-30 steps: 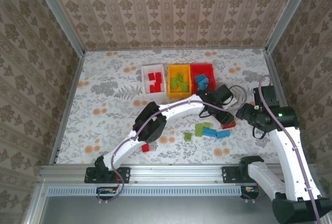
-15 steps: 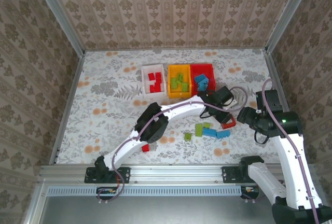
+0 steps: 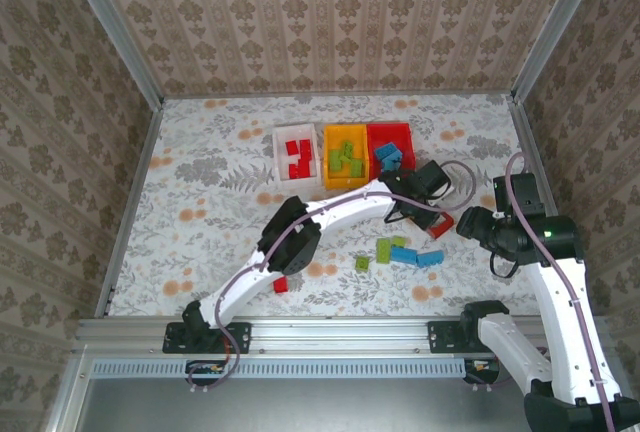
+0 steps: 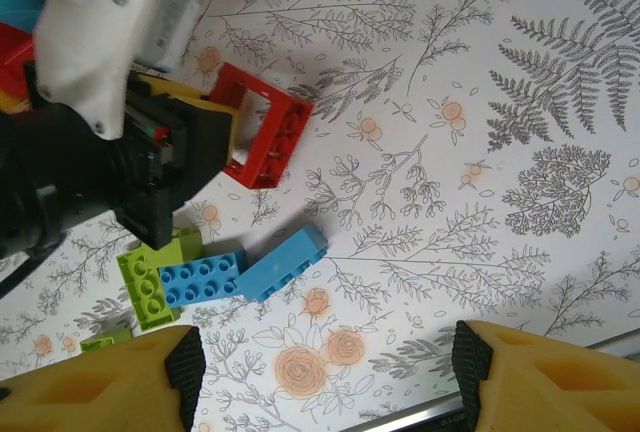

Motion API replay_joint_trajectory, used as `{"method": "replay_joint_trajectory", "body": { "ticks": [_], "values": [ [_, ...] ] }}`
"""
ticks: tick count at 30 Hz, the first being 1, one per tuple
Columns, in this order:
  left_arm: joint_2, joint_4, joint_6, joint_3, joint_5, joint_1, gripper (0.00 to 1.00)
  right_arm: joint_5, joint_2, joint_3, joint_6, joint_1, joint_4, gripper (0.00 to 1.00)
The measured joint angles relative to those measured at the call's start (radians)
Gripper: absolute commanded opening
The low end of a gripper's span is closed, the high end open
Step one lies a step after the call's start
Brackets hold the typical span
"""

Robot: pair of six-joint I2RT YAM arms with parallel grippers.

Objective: Sort the legos into containers by color

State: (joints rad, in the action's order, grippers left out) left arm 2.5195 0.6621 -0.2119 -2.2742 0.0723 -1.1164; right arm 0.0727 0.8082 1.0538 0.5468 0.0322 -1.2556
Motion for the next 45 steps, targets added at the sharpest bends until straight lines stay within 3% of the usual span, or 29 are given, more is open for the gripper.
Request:
{"method": "replay_joint_trajectory", "body": {
  "ticks": [9,13,18,22,25,32,39,45],
  "values": [
    [-0.356,0.032,-0.074,0.210,-0.142,0.081,0.09,-0.048,0.050,0.009,-0.038,0.027,0.097,0.64],
    [-0.561,0.086,-0.134,0.328,-0.221,0.172,0.09,-0.077,0.087,0.012,-0.057,0.161,0.198,0.64],
    [-0.687,0.174,-0.195,0.442,-0.303,0.340,0.10,-0.111,0.160,0.011,-0.080,0.421,0.415,0.65],
    [-0.674,0.245,-0.223,0.470,-0.346,0.460,0.11,-0.135,0.262,0.014,-0.123,0.609,0.609,0.65],
    [-0.639,0.274,-0.243,0.460,-0.372,0.513,0.11,-0.155,0.354,0.038,-0.135,0.656,0.692,0.65],
    [-0.448,0.300,-0.288,0.298,-0.378,0.594,0.11,-0.188,0.554,0.161,-0.156,0.662,0.775,0.65],
    [-0.233,0.343,-0.295,0.071,-0.364,0.627,0.11,-0.224,0.633,0.196,-0.154,0.645,0.800,0.66],
    [-0.177,0.369,-0.310,0.044,-0.351,0.627,0.11,-0.246,0.642,0.196,-0.149,0.609,0.804,0.66]
  ]
}}
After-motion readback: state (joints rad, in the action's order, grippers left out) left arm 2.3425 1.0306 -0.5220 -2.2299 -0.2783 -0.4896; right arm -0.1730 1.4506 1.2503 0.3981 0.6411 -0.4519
